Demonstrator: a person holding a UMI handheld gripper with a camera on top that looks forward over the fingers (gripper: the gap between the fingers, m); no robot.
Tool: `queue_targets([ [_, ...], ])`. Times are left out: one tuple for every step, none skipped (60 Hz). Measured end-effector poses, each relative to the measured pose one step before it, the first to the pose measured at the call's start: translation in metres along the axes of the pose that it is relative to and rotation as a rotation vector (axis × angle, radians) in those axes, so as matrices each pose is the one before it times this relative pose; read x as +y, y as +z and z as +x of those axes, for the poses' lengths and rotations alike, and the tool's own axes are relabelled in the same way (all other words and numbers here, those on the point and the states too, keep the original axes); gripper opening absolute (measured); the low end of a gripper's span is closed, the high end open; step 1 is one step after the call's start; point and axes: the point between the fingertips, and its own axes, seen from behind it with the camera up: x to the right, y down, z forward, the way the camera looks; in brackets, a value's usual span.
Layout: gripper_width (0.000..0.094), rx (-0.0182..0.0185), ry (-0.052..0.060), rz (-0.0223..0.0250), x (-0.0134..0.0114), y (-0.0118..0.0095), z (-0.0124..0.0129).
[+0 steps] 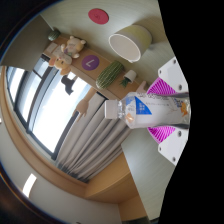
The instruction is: Pour water
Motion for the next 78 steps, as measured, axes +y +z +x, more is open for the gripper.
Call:
queue_targets([
  [0.0351, 0.00438, 0.0438, 0.00559, -0.00252, 0.00239, 0.00234],
  [0.0352, 0.00406, 0.0399, 0.00679, -0.00298, 0.00182, 0.00227],
  [0.0351, 0.00484, 0.0377, 0.00756, -0.00329, 0.00223, 0.00285],
  [0.0352, 0.004, 0.0362, 0.00911, -0.00325, 0.00217, 0.00258],
  [0.0351, 0.00208, 0.0356, 0.00772, -0.00292, 0.00208, 0.00217],
  [0.0351, 0.00031, 0.0368, 0.00502, -0.00217, 0.00225, 0.00143],
  [0.035, 0.00791, 0.0407, 0.00417, 0.00013, -0.0004, -0.00453],
  [0.0352, -0.0009, 0.0371, 0.00579, -0.00278, 0.00431, 0.0039],
  [0.0352, -0.00082, 0.0389, 0.00577, -0.00244, 0.00173, 0.00145],
  [0.035, -0.00083, 0.0395, 0.00742, -0.00244, 0.00209, 0.00097],
  [0.0349, -0.00167, 0.0421, 0.00617, -0.0024, 0.00143, 0.00115],
  [0.035, -0.00165, 0.0464, 0.00513, -0.0019, 0.00162, 0.00122],
  [0.035, -0.00106, 0.0481, 0.00559, -0.0025, 0.00169, 0.00143],
  [0.035, -0.00328, 0.0472, 0.00621, -0.0027, 0.00147, 0.00069],
  [0.0349, 0.00043, 0.0473, 0.00698, -0.00084, -0.00131, -0.0056],
  [0.0349, -0.00816, 0.0421, 0.00761, -0.00266, 0.00308, 0.00142],
  [0.0348, -0.00664, 0.0392, 0.00695, -0.0031, 0.00273, 0.00087],
  [0.035, -0.00574, 0.0399, 0.00789, -0.00276, 0.00167, 0.00057],
  [0.0349, -0.0039, 0.0392, 0.00865, -0.00266, 0.00118, 0.00023],
  [0.0349, -0.00375, 0.0385, 0.00838, -0.00263, 0.00106, 0.00068],
  [0.0349, -0.0032, 0.0376, 0.00745, -0.00213, 0.00105, 0.0004],
  [0.035, -0.00269, 0.0351, 0.00626, -0.0017, 0.00109, 0.00017],
  [0.035, -0.00407, 0.0328, 0.0046, -0.00124, 0.00084, -0.00068],
  [0.035, -0.00547, 0.0305, 0.00431, -0.00138, 0.00093, -0.00087],
  [0.0349, -0.00233, 0.0294, 0.0057, -0.00037, -0.00074, -0.00427],
  [0.0349, -0.00944, 0.0261, 0.00606, -0.00192, 0.00161, 0.00111],
  [0.035, 0.00032, 0.0277, 0.00976, -0.00051, 0.00151, -0.00158],
  [0.0349, -0.00514, 0.0288, 0.00885, -0.002, 0.0007, -0.00079],
  [0.0349, -0.00655, 0.0286, 0.01076, -0.00241, 0.00063, -0.00124],
  [0.035, -0.00803, 0.0279, 0.00923, -0.00228, 0.00053, -0.00146],
  [0.035, -0.00962, 0.0292, 0.00878, -0.00204, 0.00042, -0.0015],
  [0.0351, -0.01019, 0.0308, 0.00902, -0.00234, 0.0003, -0.00177],
  [0.0351, -0.01056, 0.0318, 0.01012, -0.00274, 0.00026, -0.0016],
  [0.0351, -0.00998, 0.0323, 0.01106, -0.00275, 0.00021, -0.00133],
  [0.0351, -0.00876, 0.0315, 0.01136, -0.00344, 0.00036, -0.00122],
  [0.0352, -0.00762, 0.0296, 0.01213, -0.00333, 0.00036, -0.00088],
  [0.035, -0.00779, 0.0278, 0.01082, -0.00304, -0.00018, -0.00096],
  [0.0351, -0.00378, 0.0263, 0.00885, -0.00136, -0.0014, -0.00313],
  [0.0351, -0.00551, 0.0209, 0.0072, -0.00285, 0.00269, -0.00169],
  [0.0353, -0.00561, 0.0182, 0.00656, -0.00207, 0.00007, -0.00091],
  [0.0352, -0.00264, 0.015, 0.00686, -0.00166, -0.00002, -0.00048],
  [0.0351, 0.00104, 0.0133, 0.00552, -0.00159, -0.00053, -0.00014],
  [0.0351, 0.00383, 0.0114, 0.0046, -0.00097, -0.00032, 0.00078],
  [0.0352, 0.00575, 0.0089, 0.00243, -0.0003, -0.00009, 0.00109],
  [0.0353, 0.00397, 0.0059, 0.00125, 0.00003, -0.0003, 0.00055],
  [0.0353, 0.00154, 0.0028, 0.0005, 0.00113, -0.00248, -0.00125],
  [0.0352, 0.00069, -0.0041, -0.00134, -0.00125, 0.00393, -0.00047],
  [0.0352, -0.00195, -0.0055, -0.00191, 0.0006, 0.00082, -0.00067],
  [0.0352, -0.00179, -0.0058, -0.00134, 0.00055, 0.00037, -0.00091],
  [0.0355, -0.00189, -0.0063, -0.00167, 0.00053, 0.00077, -0.00052],
  [0.0354, -0.00203, -0.0059, -0.00338, 0.00098, 0.00075, -0.00089],
  [0.0352, -0.00187, -0.0054, -0.00568, 0.00151, 0.00073, -0.00071],
  [0.0354, -0.00169, -0.0042, -0.00679, 0.00187, 0.00033, -0.00072],
  [0.0353, 0.00056, 0.0002, -0.00496, 0.00535, -0.00575, -0.00379],
  [0.0373, 0.00392, -0.0109, -0.00372, -0.00062, 0.00245, 0.00158],
  [0.0374, 0.00108, -0.0143, -0.00273, 0.00095, 0.00113, 0.00005],
  [0.0375, 0.0033, -0.0176, -0.00756, 0.00248, 0.00076, -0.00013],
  [0.0374, 0.00346, -0.0218, -0.01017, 0.00312, 0.00056, -0.00008],
  [0.0374, 0.00395, -0.0247, -0.01415, 0.0043, 0.00037, -0.00037],
  [0.0374, 0.00525, -0.0299, -0.01487, 0.0046, 0.00032, -0.00055],
  [0.0375, 0.00375, -0.0391, -0.01642, 0.00448, 0.00013, -0.00111],
  [0.0374, 0.00231, -0.046, -0.01467, 0.00408, 0.00043, -0.00156],
  [0.0374, -0.00461, -0.0488, -0.01252, 0.00492, -0.00123, -0.00242],
  [0.0371, 0.00709, -0.0581, -0.02016, 0.00409, 0.00112, -0.00251],
  [0.0371, 0.00287, -0.0581, -0.02217, 0.00537, 0.00114, -0.00222],
  [0.0373, 0.00466, -0.06, -0.02755, 0.0063, 0.00093, -0.0016],
  [0.0374, 0.00633, -0.0627, -0.0265, 0.00597, 0.00088, -0.00192],
  [0.0372, 0.00714, -0.0665, -0.02241, 0.00435, 0.00062, -0.00223],
  [0.0374, 0.00639, -0.0707, -0.01863, 0.00342, 0.00067, -0.00254],
  [0.0373, 0.0047, -0.0742, -0.0178, 0.00284, 0.00089, -0.00318],
  [0.0374, -0.0056, -0.0772, -0.02006, 0.00188, 0.00041, -0.00114],
  [0.0373, 0.01065, -0.0734, -0.02142, 0.00318, 0.00063, -0.00631],
  [0.0374, -0.009, -0.0755, -0.01219, 0.00301, -0.00068, -0.00218],
  [0.0373, 0.00566, -0.0764, -0.01962, -0.00171, 0.00102, -0.00262],
  [0.0373, 0.01439, -0.0718, -0.01031, -0.0001, -0.00034, -0.00924],
  [0.0374, 0.00276, -0.0771, -0.00926, -0.00239, -0.00003, -0.0032],
  [0.0373, 0.00257, -0.0765, -0.0095, -0.00244, 0.00001, -0.00308],
  [0.0376, 0.00176, -0.0748, -0.0095, -0.00299, -0.0002, -0.00247],
])
